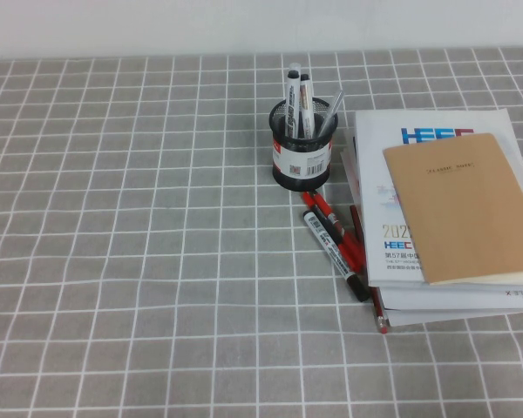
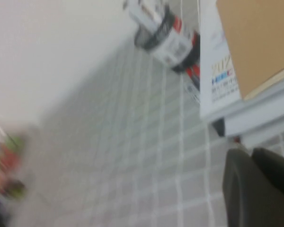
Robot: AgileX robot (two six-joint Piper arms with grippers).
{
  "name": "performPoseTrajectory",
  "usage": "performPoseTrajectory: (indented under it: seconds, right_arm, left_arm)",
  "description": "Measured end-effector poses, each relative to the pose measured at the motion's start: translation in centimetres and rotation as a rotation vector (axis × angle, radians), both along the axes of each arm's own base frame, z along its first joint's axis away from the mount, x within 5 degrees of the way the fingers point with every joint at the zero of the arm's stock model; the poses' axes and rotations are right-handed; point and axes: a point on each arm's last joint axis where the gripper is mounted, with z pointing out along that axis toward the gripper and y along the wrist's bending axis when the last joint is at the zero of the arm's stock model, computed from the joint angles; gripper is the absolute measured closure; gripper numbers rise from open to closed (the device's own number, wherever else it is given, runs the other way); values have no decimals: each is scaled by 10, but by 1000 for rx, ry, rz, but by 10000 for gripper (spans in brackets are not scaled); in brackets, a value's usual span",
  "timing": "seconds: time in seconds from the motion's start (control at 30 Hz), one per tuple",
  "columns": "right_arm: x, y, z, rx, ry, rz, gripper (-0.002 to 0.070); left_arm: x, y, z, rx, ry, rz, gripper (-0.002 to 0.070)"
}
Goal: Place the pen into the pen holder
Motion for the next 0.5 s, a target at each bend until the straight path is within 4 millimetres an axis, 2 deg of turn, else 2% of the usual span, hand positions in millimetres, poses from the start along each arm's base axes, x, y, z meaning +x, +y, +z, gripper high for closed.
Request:
performPoseTrajectory:
  seconds: [0.13, 0.27, 0.5]
  right_arm:
    - [7, 1, 38, -222, 64, 86, 688]
    - [24, -1, 76, -417, 162, 157, 688]
    - [65, -5, 118, -584, 300, 242, 688]
  left_arm:
    - [0, 0, 0, 0, 0, 0, 680]
    - [0, 0, 0, 0, 0, 0, 680]
    - [0, 0, 0, 0, 0, 0, 680]
